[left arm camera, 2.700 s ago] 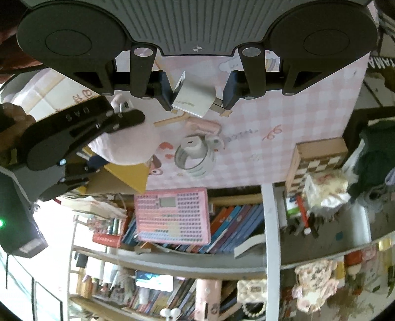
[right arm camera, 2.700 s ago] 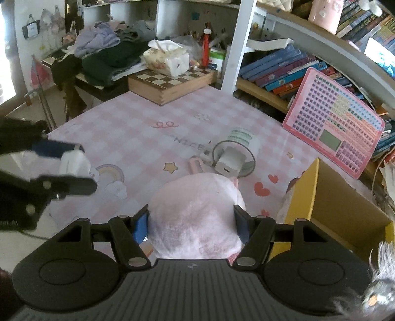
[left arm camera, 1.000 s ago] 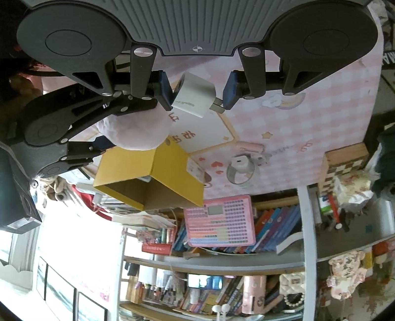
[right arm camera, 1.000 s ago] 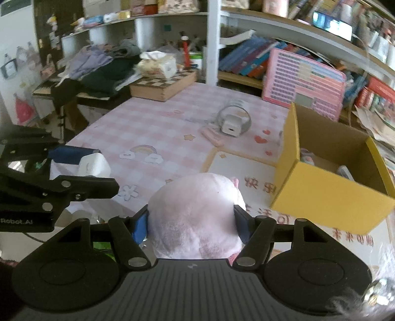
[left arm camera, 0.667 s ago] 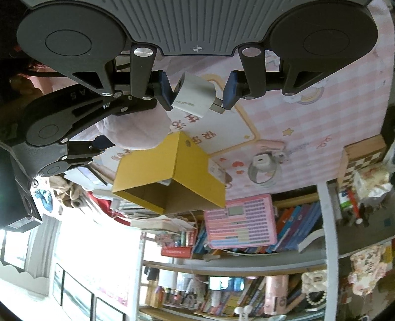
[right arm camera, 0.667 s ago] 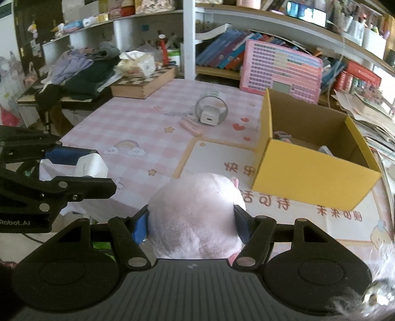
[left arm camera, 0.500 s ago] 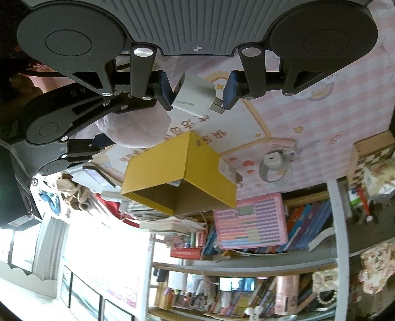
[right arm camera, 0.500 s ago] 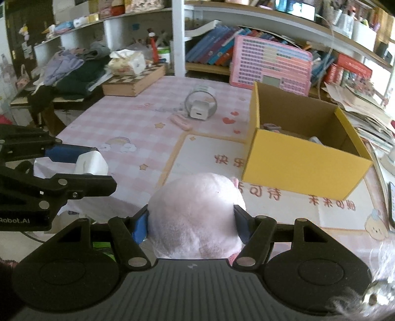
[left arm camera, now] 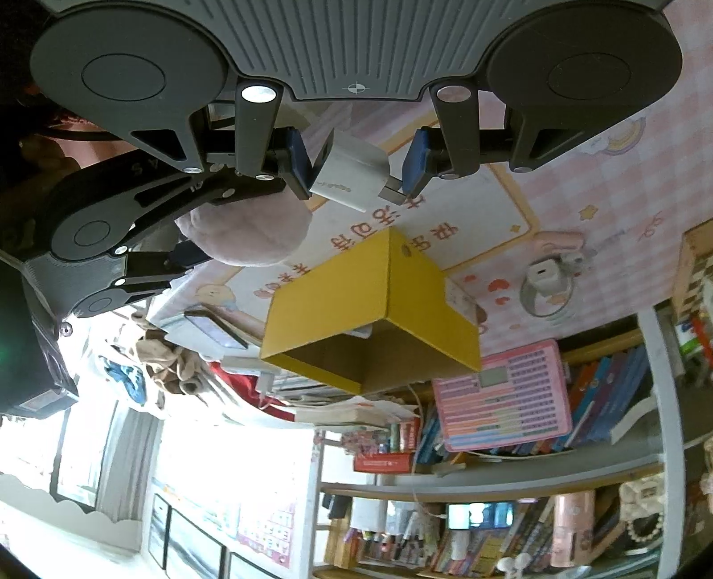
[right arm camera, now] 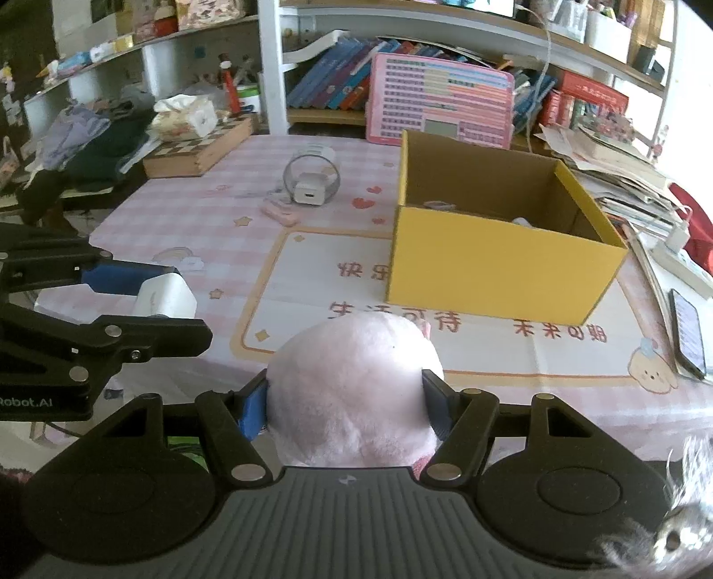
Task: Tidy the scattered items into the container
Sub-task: 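Lift the pink pig and white cube and carry both over the yellow box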
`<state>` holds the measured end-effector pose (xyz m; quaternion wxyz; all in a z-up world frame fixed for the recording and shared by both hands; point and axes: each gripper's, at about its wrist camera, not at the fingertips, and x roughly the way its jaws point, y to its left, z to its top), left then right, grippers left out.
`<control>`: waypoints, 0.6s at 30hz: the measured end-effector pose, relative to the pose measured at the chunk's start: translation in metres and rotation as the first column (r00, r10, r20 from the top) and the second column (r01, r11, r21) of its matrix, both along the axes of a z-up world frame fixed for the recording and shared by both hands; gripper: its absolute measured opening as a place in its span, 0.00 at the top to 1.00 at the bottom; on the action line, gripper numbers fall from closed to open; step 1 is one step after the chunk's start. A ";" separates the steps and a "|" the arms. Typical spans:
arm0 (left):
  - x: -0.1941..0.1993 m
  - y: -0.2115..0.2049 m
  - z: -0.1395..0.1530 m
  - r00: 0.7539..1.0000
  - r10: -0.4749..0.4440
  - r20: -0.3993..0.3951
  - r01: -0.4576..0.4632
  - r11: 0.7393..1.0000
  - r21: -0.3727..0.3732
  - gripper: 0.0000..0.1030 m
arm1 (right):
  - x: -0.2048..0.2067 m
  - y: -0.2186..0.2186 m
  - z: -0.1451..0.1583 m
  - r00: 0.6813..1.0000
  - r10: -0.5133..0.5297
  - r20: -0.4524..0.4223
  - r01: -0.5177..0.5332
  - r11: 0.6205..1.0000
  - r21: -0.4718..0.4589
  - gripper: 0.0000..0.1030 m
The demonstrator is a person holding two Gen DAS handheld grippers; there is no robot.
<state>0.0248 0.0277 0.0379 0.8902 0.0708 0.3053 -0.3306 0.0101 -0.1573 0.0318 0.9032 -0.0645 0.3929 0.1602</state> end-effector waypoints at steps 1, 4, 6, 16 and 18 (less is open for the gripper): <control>0.001 -0.002 0.000 1.000 -0.009 0.000 0.009 1.000 0.001 0.59 | 0.000 -0.003 0.000 1.000 -0.009 0.000 0.009 1.000 0.001 0.36; 0.004 -0.010 0.000 1.000 -0.030 0.003 0.030 1.000 0.003 0.59 | 0.002 -0.011 0.001 0.999 -0.033 0.001 0.033 0.999 0.003 0.36; 0.006 -0.015 0.000 0.999 -0.039 0.005 0.039 0.999 0.002 0.59 | 0.003 -0.016 0.001 0.999 -0.043 0.003 0.043 0.999 0.003 0.36; 0.020 -0.041 0.004 0.997 -0.075 0.016 0.075 0.997 0.012 0.59 | 0.018 -0.046 0.003 0.996 -0.088 0.010 0.088 0.996 0.016 0.36; 0.024 -0.047 0.007 0.997 -0.079 0.023 0.078 0.997 0.018 0.59 | 0.022 -0.052 0.005 0.996 -0.092 0.015 0.091 0.996 0.024 0.36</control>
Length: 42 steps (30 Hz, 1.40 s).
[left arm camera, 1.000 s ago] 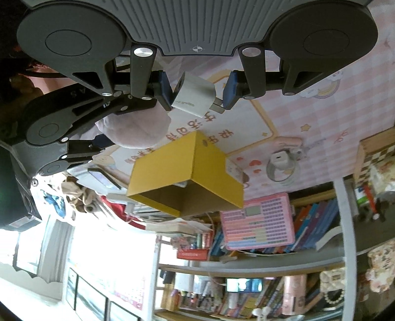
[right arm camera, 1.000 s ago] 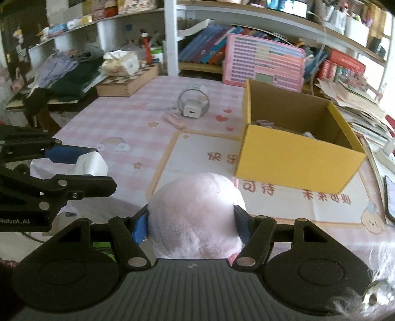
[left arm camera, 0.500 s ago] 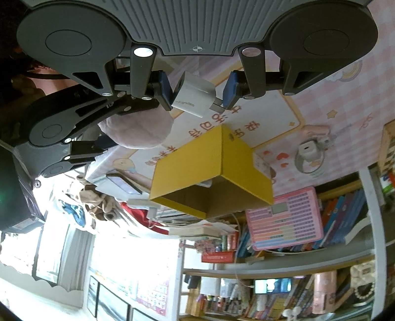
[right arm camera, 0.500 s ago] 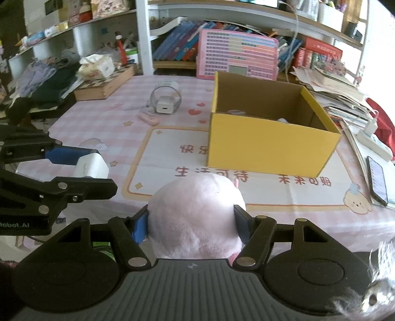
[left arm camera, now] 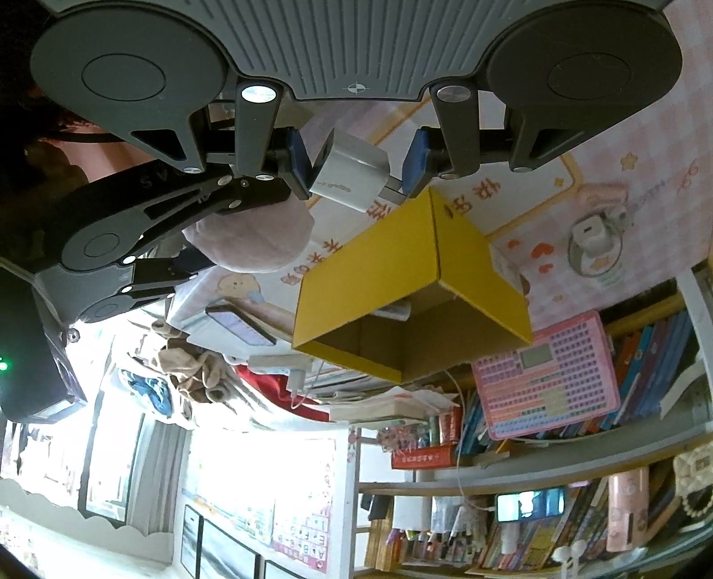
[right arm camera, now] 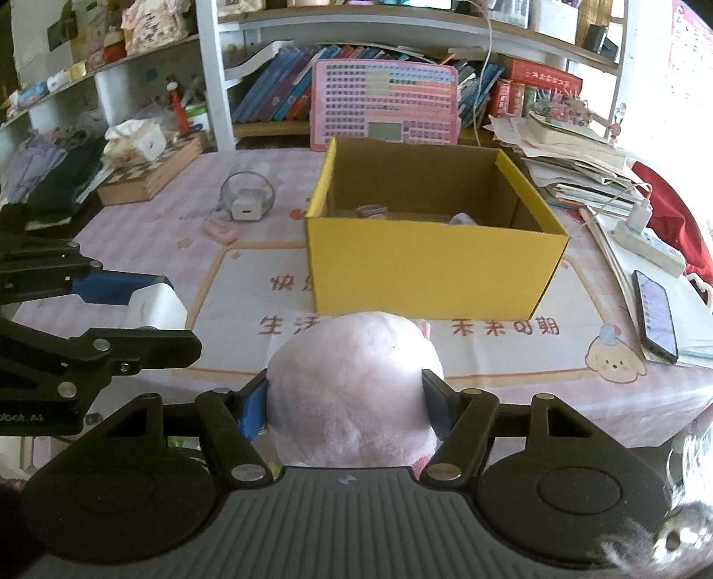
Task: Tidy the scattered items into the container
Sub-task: 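Lift the pink pig and white cube and carry both over the yellow box, then lower the pig and cube into the box and open both tools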
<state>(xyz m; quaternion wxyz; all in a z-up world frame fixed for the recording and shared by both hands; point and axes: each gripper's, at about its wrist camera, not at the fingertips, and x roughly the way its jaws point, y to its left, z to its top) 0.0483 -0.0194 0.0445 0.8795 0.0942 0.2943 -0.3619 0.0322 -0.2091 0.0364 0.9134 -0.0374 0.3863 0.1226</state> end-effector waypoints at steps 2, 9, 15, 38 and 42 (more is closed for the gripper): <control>0.004 -0.005 0.002 1.000 -0.002 0.005 0.002 1.000 0.007 0.59 | 0.005 -0.006 0.001 1.000 -0.003 0.005 0.003 1.000 0.008 0.36; 0.020 -0.025 0.012 0.999 0.002 0.035 -0.002 1.000 -0.001 0.59 | 0.024 -0.028 0.007 1.000 -0.011 0.025 0.010 1.000 0.023 0.36; 0.038 -0.045 0.020 0.998 0.010 0.065 -0.009 1.000 -0.020 0.59 | 0.044 -0.049 0.018 0.998 -0.005 0.067 0.004 1.000 0.018 0.36; 0.122 -0.107 0.030 0.975 0.163 0.152 -0.168 0.986 0.017 0.59 | 0.172 -0.107 0.064 0.962 0.121 0.246 -0.126 0.992 0.004 0.36; 0.138 -0.121 0.018 0.976 0.174 0.134 -0.183 0.981 0.058 0.59 | 0.201 -0.105 0.060 0.964 0.160 0.211 -0.174 0.984 0.048 0.36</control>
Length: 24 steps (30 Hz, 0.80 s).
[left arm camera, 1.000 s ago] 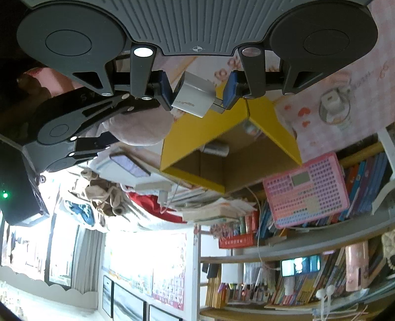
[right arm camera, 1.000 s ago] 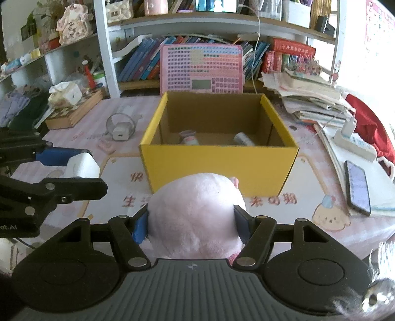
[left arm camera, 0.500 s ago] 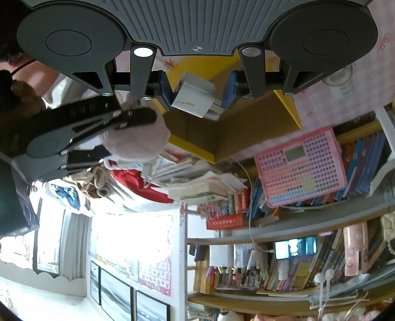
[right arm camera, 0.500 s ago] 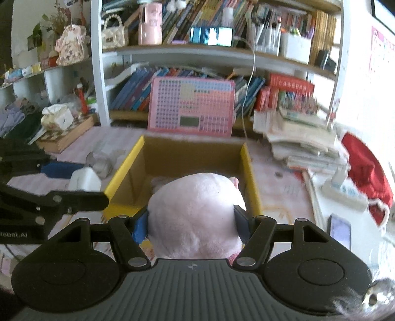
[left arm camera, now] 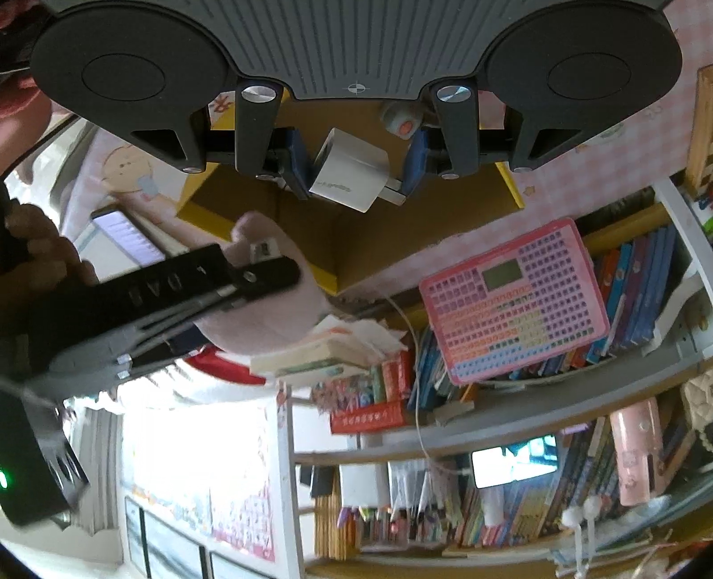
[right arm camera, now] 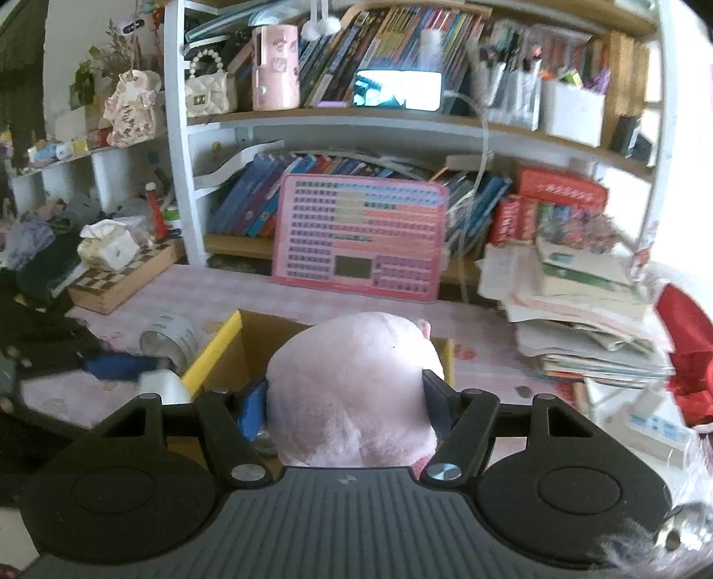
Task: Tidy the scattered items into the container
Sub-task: 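Lower the pig and cube into the box and open both tools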
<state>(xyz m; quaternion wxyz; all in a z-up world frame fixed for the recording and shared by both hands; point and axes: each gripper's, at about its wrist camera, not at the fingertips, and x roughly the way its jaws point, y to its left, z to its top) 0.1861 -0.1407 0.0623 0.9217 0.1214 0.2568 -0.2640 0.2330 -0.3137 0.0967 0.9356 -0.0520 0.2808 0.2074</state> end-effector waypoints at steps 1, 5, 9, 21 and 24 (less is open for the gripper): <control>0.003 -0.003 -0.003 1.000 0.004 -0.008 -0.004 1.000 0.008 0.59 | 0.006 0.002 -0.001 1.000 0.011 -0.008 -0.011 1.000 0.003 0.36; 0.016 -0.013 -0.015 0.999 0.014 -0.045 -0.013 1.000 0.021 0.59 | 0.031 0.009 -0.008 0.997 0.050 -0.061 -0.048 0.998 0.042 0.36; 0.026 -0.023 -0.028 0.996 0.013 -0.085 -0.009 0.999 0.040 0.59 | 0.057 0.014 -0.018 0.987 0.076 -0.141 -0.061 0.992 0.108 0.36; 0.050 -0.027 -0.054 0.981 0.025 -0.194 -0.017 0.999 0.046 0.59 | 0.122 0.042 -0.064 0.927 0.074 -0.368 -0.044 0.995 0.089 0.35; 0.052 -0.025 -0.057 0.976 0.030 -0.214 -0.023 0.999 0.038 0.59 | 0.132 0.048 -0.073 0.910 0.077 -0.406 -0.046 0.995 0.085 0.35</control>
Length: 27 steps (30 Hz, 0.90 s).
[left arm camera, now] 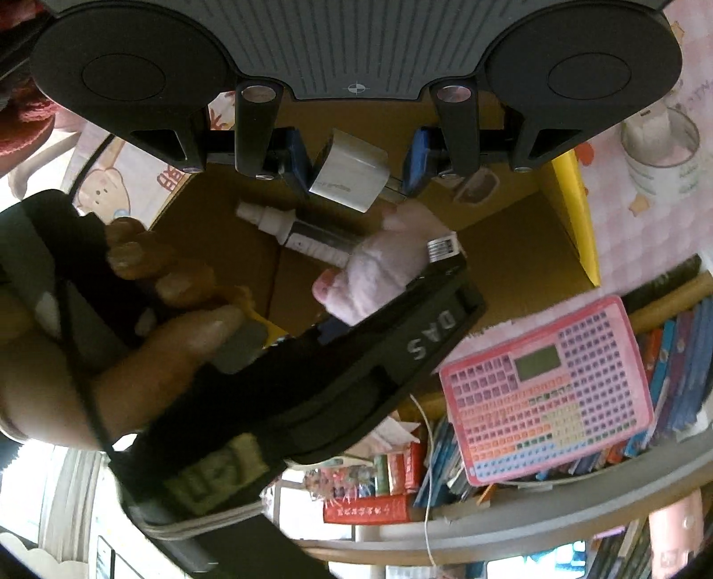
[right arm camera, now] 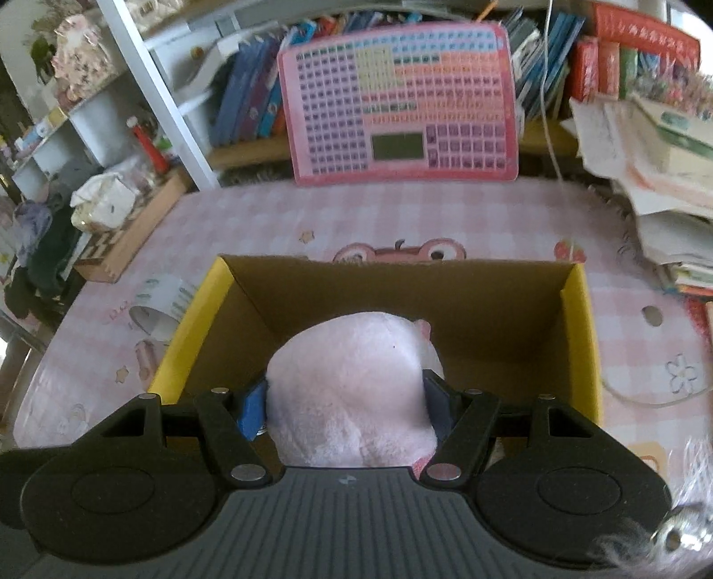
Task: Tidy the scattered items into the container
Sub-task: 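Lower the pig and cube into the box and open both tools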
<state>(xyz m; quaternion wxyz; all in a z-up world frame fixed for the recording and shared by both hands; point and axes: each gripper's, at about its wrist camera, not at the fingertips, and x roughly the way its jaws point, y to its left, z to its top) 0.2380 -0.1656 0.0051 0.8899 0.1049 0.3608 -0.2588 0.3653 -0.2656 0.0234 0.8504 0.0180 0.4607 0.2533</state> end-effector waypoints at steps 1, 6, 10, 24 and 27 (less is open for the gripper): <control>0.000 0.001 -0.001 1.000 0.002 -0.005 -0.002 1.000 -0.001 0.59 | 0.004 0.002 -0.003 1.000 0.002 -0.015 -0.002 1.000 -0.001 0.35; -0.001 0.005 -0.003 1.000 0.013 -0.021 -0.013 1.000 -0.007 0.59 | 0.019 0.010 -0.015 0.995 -0.003 -0.104 0.006 1.000 0.022 0.35; 0.000 0.008 -0.004 0.999 0.021 -0.028 -0.021 1.000 -0.005 0.59 | 0.027 0.014 -0.022 0.991 -0.027 -0.132 0.030 0.999 0.027 0.34; 0.000 0.006 -0.001 0.999 0.047 -0.018 -0.047 0.999 -0.009 0.55 | 0.030 0.012 -0.020 0.994 -0.051 -0.095 0.058 0.996 0.072 0.23; -0.001 0.005 0.001 0.999 0.050 -0.010 -0.050 0.999 -0.009 0.52 | 0.025 0.010 -0.011 0.997 -0.052 -0.056 0.056 0.996 0.070 0.18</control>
